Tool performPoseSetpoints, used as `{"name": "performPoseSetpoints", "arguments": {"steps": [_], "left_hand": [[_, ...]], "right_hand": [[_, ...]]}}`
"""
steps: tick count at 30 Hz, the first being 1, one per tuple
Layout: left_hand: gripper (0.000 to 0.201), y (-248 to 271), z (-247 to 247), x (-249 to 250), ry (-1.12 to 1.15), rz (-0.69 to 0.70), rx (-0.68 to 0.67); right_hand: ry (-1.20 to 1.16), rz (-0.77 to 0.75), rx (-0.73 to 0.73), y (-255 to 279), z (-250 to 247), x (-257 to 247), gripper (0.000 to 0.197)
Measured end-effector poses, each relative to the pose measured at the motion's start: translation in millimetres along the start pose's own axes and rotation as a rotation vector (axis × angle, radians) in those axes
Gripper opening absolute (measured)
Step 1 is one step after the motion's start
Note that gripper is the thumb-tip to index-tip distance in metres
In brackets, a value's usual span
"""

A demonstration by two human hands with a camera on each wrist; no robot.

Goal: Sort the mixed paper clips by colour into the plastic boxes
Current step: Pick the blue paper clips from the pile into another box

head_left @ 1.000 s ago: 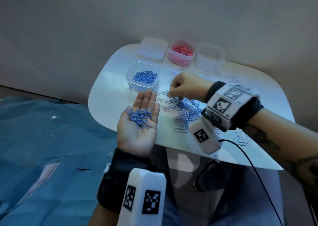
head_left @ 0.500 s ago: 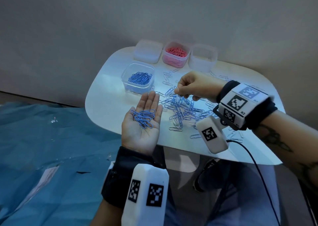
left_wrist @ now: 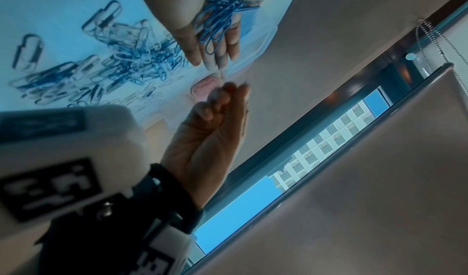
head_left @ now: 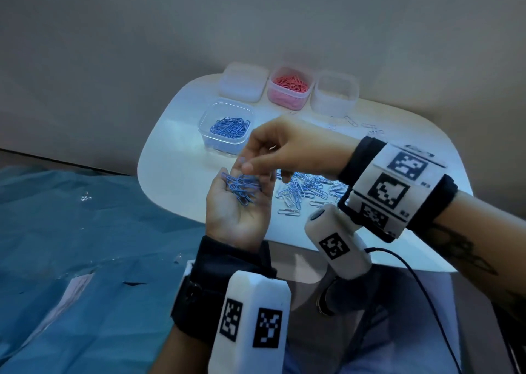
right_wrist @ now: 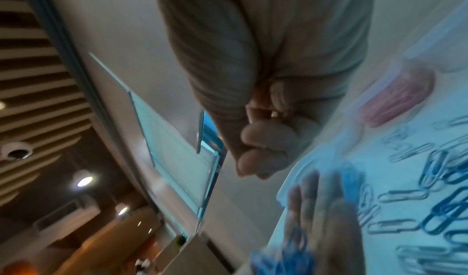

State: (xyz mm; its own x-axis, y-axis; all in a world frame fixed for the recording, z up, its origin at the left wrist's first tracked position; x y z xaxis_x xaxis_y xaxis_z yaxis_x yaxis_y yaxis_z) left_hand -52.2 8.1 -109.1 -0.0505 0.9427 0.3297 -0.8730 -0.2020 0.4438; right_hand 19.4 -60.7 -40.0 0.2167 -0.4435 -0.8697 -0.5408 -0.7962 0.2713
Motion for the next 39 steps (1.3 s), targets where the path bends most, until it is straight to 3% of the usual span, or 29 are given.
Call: {"name": "performPoseSetpoints", "arguments": {"steps": [2,5,8,10,14,17,19,22,27,32,35,39], "left_hand": [[0.048,-1,4,2,0.026,0.000,-0.033],[0.066,0,6,10,0.084,0.054,-0.104],[0.066,2,6,17,0.037,0.078,-0.129],[0.065,1,5,20,0.049,0.071,-0.132],[0.060,-3,9,21,0.097,0.069,-0.065],[0.044,-7,10,20,0.118,0.032,-0.011],[0.046,-9,10,17,0.082,-0.027,-0.027],[0.046,-7,7,18,0.018,-0.113,-0.061],[0.051,-5,0,20,-0.018,-0.186,-0.065],[0.033,-3,4,14,-0.086,-0.202,-0.102],[0.034,-3,3,15,-0.077,-0.193,-0.100],[0.039,-3,0,12,-0.087,-0.192,-0.079]], "right_hand": [[0.075,-0.053,0.004,5,-1,-5,0.014],[-0.123,-0.111,0.181,12,-24,-7,0.007],[-0.274,-0.083,0.293,21,-43,5,0.012],[-0.203,-0.006,0.285,27,-45,16,0.009],[0.176,0.176,0.352,33,-45,47,0.007],[0.482,0.232,0.298,26,-31,62,0.024],[0.573,0.241,0.229,19,-20,64,0.033],[0.693,0.312,0.188,14,-25,66,0.030],[0.600,0.286,0.188,17,-38,71,0.058],[0.572,0.237,0.194,14,-41,74,0.043],[0.455,0.230,0.256,18,-46,76,0.041],[0.485,0.249,0.249,17,-40,78,0.034]]}}
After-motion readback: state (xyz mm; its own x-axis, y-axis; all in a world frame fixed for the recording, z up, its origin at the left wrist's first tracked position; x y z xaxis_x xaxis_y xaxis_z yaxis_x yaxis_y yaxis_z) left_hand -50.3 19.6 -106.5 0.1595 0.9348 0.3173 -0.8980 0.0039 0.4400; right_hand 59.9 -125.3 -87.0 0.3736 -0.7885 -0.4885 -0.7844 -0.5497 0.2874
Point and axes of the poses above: each hand's wrist, its own y-axis away from the middle knuckle, its own z-axis out of the palm, x = y × z, the point moved 2 cm from there along -y, towards the middle knuckle, and after that the axes turned 7 degrees about -y, right-handed, at the moved point
